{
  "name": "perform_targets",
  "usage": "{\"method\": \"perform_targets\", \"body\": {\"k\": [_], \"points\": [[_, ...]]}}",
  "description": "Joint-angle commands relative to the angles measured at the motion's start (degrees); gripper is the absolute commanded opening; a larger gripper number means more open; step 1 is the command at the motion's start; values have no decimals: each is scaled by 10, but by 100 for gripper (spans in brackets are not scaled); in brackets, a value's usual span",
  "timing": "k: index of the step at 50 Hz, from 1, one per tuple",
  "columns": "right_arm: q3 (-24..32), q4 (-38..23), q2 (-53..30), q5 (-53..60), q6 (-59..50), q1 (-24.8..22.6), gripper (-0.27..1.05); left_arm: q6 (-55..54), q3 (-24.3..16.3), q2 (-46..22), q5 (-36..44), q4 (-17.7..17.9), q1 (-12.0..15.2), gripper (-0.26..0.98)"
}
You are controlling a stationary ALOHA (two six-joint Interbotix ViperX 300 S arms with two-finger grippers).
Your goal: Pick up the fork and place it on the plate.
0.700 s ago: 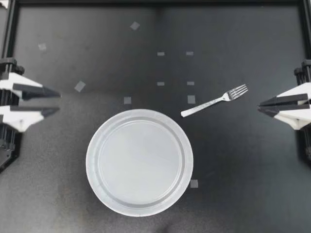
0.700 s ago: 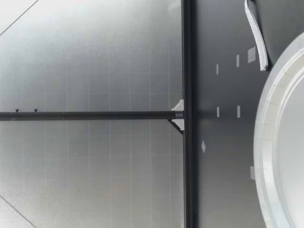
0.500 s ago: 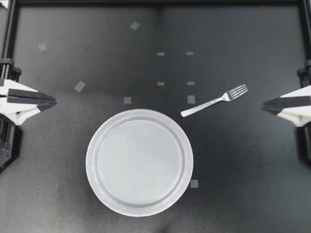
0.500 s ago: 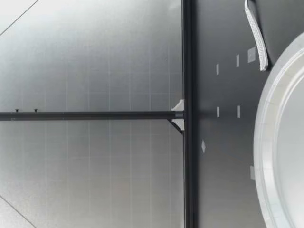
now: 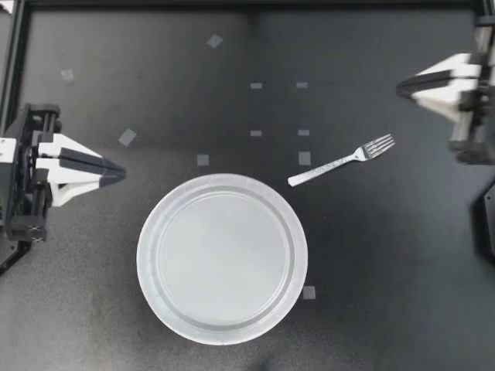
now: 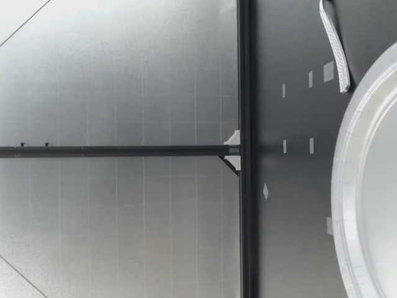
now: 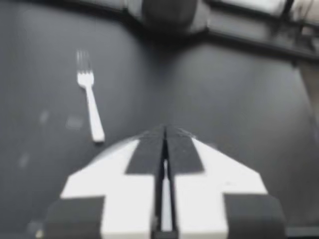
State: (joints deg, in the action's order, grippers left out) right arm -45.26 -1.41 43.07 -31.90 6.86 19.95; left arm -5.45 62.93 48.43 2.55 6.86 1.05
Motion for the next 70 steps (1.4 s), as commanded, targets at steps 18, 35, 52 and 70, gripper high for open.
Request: {"method": "perform_targets", "body": {"k": [18,35,52,70], "points": [[59,13,-350,-111,164,3,61,-74,44,10,71,0,1,9],[70,16,-416,-65,164,3,60,-69,62,12,92,-1,1,35],[70,40,-449,-43,163,4,60,-69,69,12,93,-1,1,35],[70,40,-467,-40,155,4,58,-69,76,16,93,-2,1,35]]}}
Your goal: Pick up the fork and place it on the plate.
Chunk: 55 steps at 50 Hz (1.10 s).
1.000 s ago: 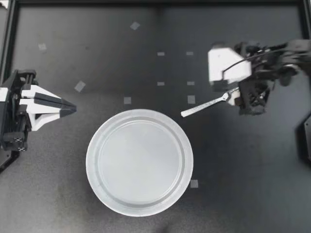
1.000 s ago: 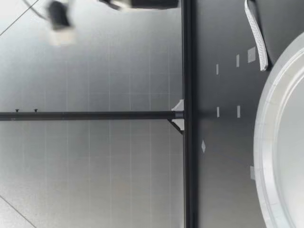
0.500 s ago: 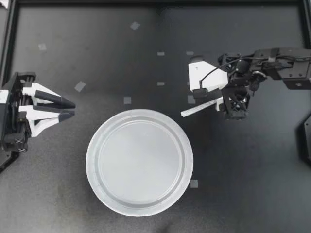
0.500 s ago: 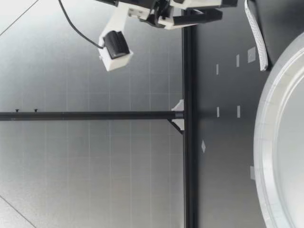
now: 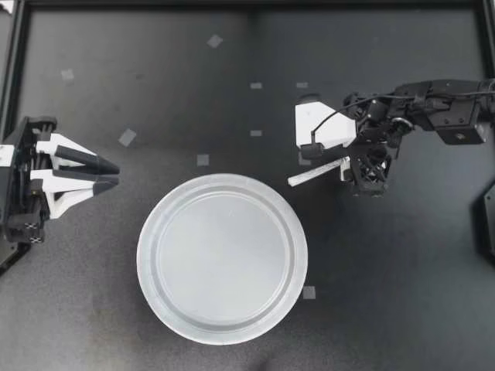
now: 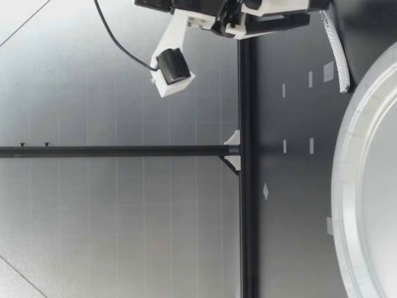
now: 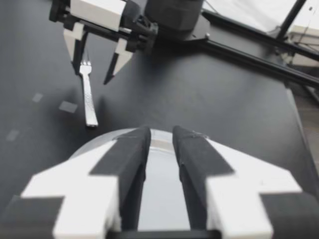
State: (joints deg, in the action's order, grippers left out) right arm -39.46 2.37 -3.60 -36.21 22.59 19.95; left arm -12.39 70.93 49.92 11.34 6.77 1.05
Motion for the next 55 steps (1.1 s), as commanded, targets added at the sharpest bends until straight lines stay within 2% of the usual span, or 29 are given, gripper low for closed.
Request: {"method": "perform_targets", "body": {"k": [1,20,37,41,51,55], "points": [[12,3,-1,3,-3,3,57,0,-4,2,5,-1,1,35],[11,3,-11,4,-15,4,46,-1,4,26,5,-1,1,35],[12,4,-23,5,-20,4,42,-4,9,28,4,-1,1,35],[12,4,-19,5,-23,4,35,-2,10,28,5,-1,1,35],[13,4,-11,0,-29,6,4,0,11,28,5,-1,1,35],[16,4,-6,-8,-31,8,-5,0,11,28,5,-1,1,35]]}}
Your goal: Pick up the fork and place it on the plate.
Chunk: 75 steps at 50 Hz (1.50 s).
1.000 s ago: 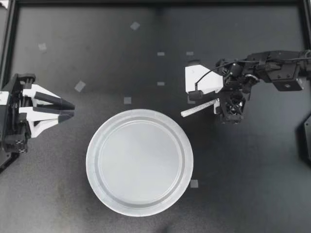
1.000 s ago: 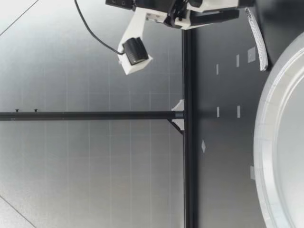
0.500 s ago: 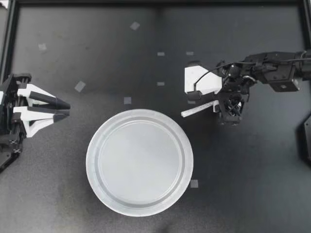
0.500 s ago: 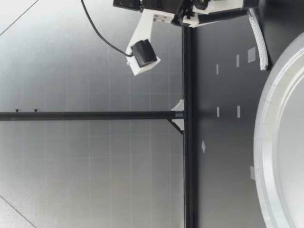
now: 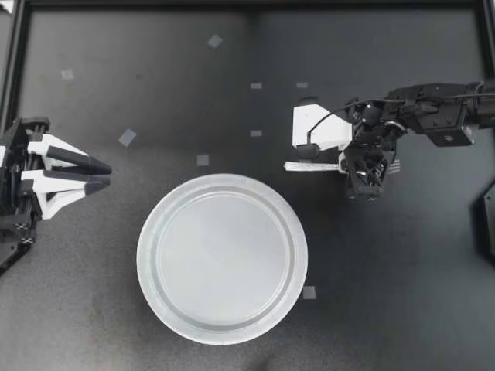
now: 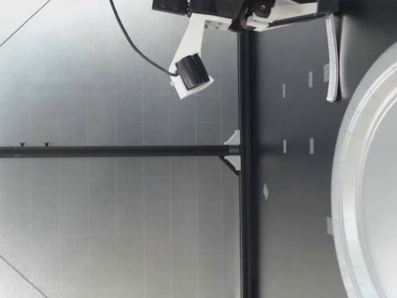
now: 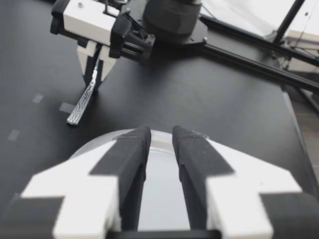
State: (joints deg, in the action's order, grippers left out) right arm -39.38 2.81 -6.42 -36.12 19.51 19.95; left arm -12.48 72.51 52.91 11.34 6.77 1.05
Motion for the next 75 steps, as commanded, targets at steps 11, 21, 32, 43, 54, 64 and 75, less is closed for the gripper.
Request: {"method": "perform_targets", "body": {"k": [11,21,32,43,54,64,75], "points": [[81,12,76,-108,1,8,-7,6,-18,-4,3,-2,1,35],[122,175,91,-142,17,6,-7,150,-88,-23,-104,-25,27,35],[140,222,102,-43,117,-40,-7,193,-132,-20,-112,-7,66,35],[148,-21,140,138,185,-55,-7,-35,-82,-25,12,142,66,35],[147,-361,137,232,179,-82,-7,-310,-67,-65,18,126,62,41],[148,-387,122,307,178,-90,-7,-377,-76,-83,28,116,33,89],[153,-421,88,411,185,-87,-7,-425,-84,-147,131,116,18,77]]}}
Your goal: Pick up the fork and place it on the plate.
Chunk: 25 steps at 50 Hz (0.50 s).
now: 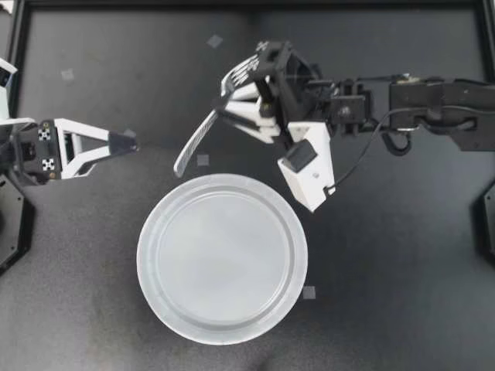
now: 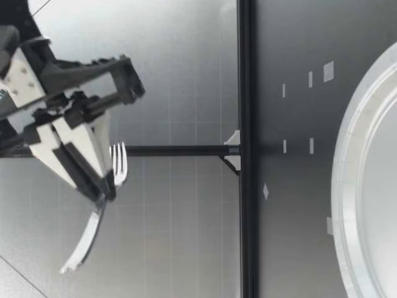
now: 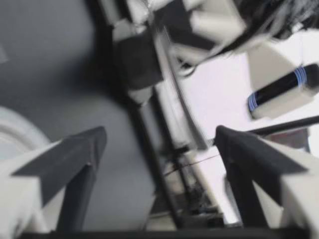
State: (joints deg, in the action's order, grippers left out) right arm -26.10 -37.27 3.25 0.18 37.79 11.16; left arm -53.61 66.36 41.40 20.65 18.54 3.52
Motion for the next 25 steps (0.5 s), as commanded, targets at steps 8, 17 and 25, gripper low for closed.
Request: {"method": "perform_targets", "body": {"k": [8,17,25], "points": [[45,-25,-25,64,25,13,-7,-68,-45,-64,76,-12,-15,77],[61,-25,-28,90,53,31,-7,-106,-50,-60,85,-32,-30,76],[73,-24,-36,127,91,35,-7,-129,-54,-59,87,-34,-40,74]]}}
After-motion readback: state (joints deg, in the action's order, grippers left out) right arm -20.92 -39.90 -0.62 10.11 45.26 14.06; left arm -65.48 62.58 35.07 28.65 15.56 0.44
